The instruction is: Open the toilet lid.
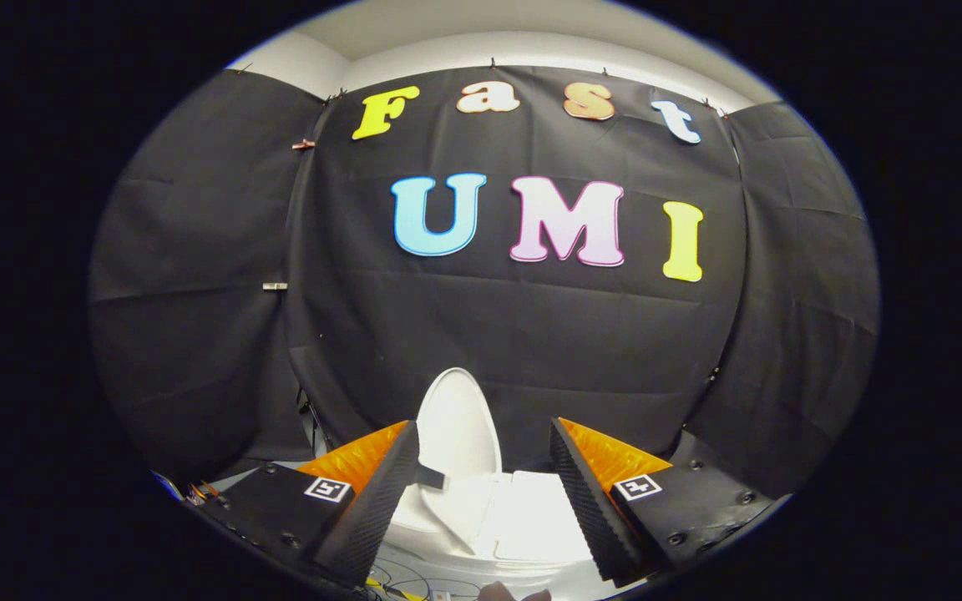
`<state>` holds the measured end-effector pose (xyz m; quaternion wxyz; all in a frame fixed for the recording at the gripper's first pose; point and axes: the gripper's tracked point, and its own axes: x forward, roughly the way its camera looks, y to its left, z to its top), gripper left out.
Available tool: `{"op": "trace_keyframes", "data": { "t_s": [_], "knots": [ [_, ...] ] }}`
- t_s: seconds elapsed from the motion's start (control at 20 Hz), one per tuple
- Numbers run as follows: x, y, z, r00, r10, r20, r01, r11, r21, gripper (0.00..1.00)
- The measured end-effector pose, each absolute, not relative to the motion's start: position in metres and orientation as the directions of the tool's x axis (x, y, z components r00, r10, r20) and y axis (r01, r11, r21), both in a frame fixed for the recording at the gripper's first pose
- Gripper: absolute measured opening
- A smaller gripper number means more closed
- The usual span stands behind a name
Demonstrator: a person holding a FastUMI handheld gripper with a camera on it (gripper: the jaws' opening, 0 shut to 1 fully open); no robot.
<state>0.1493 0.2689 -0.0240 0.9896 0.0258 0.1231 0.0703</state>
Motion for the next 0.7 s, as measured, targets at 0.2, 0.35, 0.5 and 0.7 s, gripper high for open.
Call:
{"op": "trace_keyframes", "data": {
  "t_s": [0.2, 0.35, 0.5, 0.7],
  "knots": [
    [0.129, 0.217, -0.014, 0.968, 0.123, -0.216, -0.106, 0.990, 0.088, 0.98],
    [0.113, 0.178, -0.010, 0.975, 0.104, -0.197, -0.087, 0.992, 0.091, 0.98],
    [0.096, 0.140, -0.010, 0.980, 0.078, -0.185, -0.062, 0.994, 0.094, 0.98],
    [0.074, 0.101, -0.016, 0.983, 0.047, -0.176, -0.032, 0.996, 0.086, 0.98]
  ]
}}
